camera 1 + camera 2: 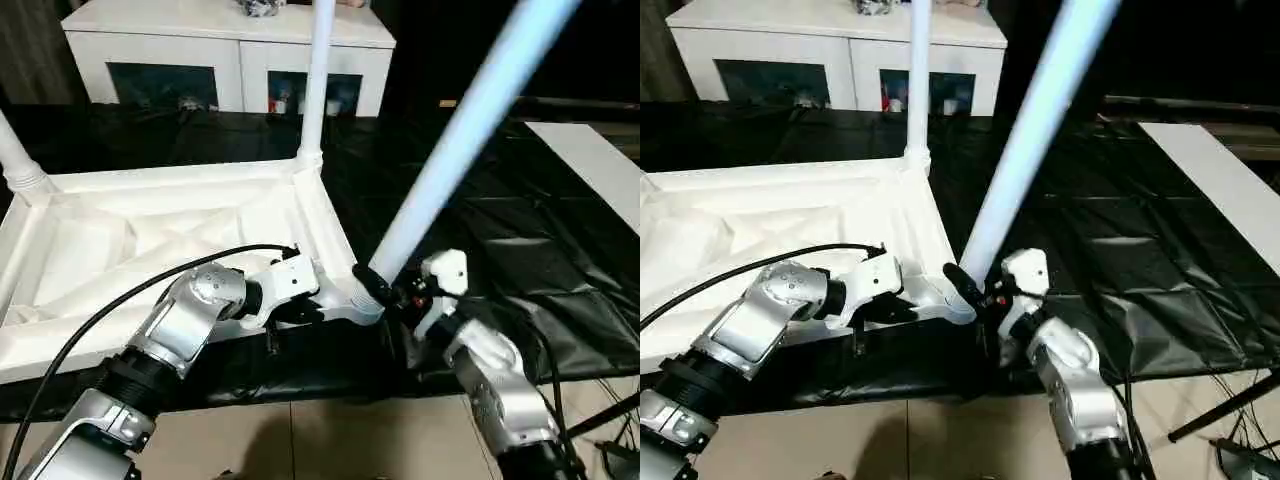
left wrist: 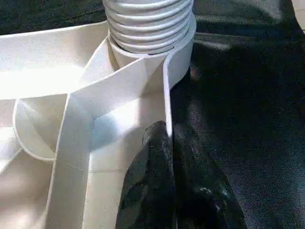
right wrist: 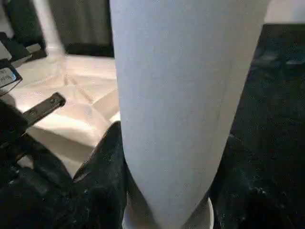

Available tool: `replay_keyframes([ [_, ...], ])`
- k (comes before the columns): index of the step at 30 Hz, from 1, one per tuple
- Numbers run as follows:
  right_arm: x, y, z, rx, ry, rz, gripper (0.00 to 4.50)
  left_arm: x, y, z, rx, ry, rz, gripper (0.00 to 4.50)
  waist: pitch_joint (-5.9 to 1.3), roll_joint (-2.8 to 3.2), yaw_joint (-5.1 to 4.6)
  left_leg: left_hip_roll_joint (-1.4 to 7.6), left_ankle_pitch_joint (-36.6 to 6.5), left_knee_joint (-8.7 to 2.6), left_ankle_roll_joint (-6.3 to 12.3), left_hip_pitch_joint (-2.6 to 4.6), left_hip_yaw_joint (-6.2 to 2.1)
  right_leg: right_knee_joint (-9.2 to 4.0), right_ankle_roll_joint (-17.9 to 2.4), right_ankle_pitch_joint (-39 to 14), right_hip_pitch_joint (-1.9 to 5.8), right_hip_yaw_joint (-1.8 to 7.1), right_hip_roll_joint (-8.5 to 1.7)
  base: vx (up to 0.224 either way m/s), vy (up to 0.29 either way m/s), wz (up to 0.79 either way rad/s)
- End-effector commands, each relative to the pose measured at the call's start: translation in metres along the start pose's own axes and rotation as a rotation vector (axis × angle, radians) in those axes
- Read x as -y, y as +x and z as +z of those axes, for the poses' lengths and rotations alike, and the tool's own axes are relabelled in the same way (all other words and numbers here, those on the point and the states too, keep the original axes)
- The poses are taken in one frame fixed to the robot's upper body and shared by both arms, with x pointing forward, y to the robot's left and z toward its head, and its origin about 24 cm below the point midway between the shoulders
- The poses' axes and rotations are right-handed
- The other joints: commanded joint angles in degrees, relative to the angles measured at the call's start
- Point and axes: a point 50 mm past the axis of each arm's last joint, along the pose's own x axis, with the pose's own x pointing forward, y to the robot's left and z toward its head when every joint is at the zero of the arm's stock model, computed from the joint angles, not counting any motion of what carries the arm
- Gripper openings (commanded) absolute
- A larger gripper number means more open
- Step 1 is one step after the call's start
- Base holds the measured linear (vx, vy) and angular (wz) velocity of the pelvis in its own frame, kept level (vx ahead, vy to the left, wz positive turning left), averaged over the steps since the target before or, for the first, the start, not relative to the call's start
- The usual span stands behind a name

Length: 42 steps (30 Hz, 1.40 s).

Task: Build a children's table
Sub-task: Insert table leg to table base

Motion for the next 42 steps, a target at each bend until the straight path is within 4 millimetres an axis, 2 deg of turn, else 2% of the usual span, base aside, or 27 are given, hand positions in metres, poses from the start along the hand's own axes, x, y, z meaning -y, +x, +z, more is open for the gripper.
replay_keyframes([
  [1,0.006,-0.017,-0.036,-0.222,0.093,-0.009,1.86,-0.005,-0.004,0.008,0.0,0.054,-0.001,0.0,-2.12,0.71,-0.56,2.6,-33.65,-5.49,-1.71,1.4,-2.36,-5.99,-5.12,-37.6,0.35,1.65,-4.72,0.0,0.0,0.0],
  [4,0.013,-0.017,-0.027,-0.253,0.117,0.029,1.86,-0.006,-0.006,0.007,-0.006,0.062,-0.004,0.0,-2.3,0.66,-0.19,2.68,-31.75,-5.28,-1.36,1.59,-2.05,-5.91,-5.86,-35.66,0.05,2.05,-4.77,0.0,0.0,0.0],
  [9,0.019,-0.021,-0.019,-0.289,0.151,0.084,1.86,-0.006,-0.006,0.007,-0.008,0.065,-0.005,0.0,-2.64,0.61,0.22,2.93,-28.35,-5.49,-1.04,1.18,-1.67,-4.92,-8.23,-28.1,0.54,2.36,-4.59,0.0,0.0,0.0],
  [12,0.02,-0.027,-0.019,-0.324,0.141,0.117,1.86,-0.008,-0.007,0.007,-0.013,0.069,0.001,0.0,-2.69,0.53,0.62,2.96,-26.74,-5.3,-0.78,1.43,-1.27,-4.73,-9.56,-25.88,0.51,2.51,-4.58,0.0,0.0,0.0],
  [19,0.015,-0.033,-0.024,-0.412,0.127,0.198,1.86,-0.009,-0.012,0.002,-0.035,0.077,-0.014,0.0,-2.91,0.49,1.31,3.01,-22.9,-5.44,-0.55,1.12,-1.12,-4.33,-9.82,-22.92,1.28,2.53,-4.6,0.0,0.0,0.0],
  [21,0.016,-0.032,-0.021,-0.425,0.108,0.228,1.86,-0.009,-0.013,0.002,-0.041,0.084,-0.019,0.0,-2.96,0.26,1.32,2.98,-21.9,-5.4,-0.36,1.04,-1.03,-4.24,-10.09,-22.14,1.47,2.5,-4.54,0.0,0.0,0.0],
  [27,0.018,-0.029,-0.012,-0.503,0.04,0.316,1.86,-0.007,-0.014,0.002,-0.044,0.089,-0.035,0.0,-3.09,0.28,1.47,3.05,-19.14,-5.33,-0.01,1.03,-0.9,-3.71,-11.27,-18.71,1.8,2.54,-4.4,0.0,0.0,0.0],
  [32,0.023,-0.019,0.002,-0.488,0.004,0.321,1.86,-0.007,-0.014,0.003,-0.041,0.091,-0.038,0.0,-3.01,0.26,1.4,3.06,-20.61,-5.37,-0.53,1.41,-0.9,-3.83,-11.48,-19.92,1.73,2.55,-4.47,0.0,0.0,0.0],
  [37,0.022,-0.017,0.011,-0.513,0.01,0.391,1.86,-0.009,-0.015,0.003,-0.047,0.095,-0.033,0.0,-3.03,0.32,1.38,3.08,-20.93,-5.36,-0.73,1.39,-1.02,-3.91,-10.98,-21.21,1.8,2.52,-4.51,0.0,0.0,0.0],
  [42,0.015,-0.024,0.005,-0.569,0.051,0.463,1.86,-0.009,-0.015,0.003,-0.045,0.095,-0.029,0.0,-3.32,0.36,1.95,3.16,-17.3,-5.13,0.02,1.54,-0.65,-3.33,-12.67,-14.56,2.01,2.63,-4.35,0.0,0.0,0.0],
])
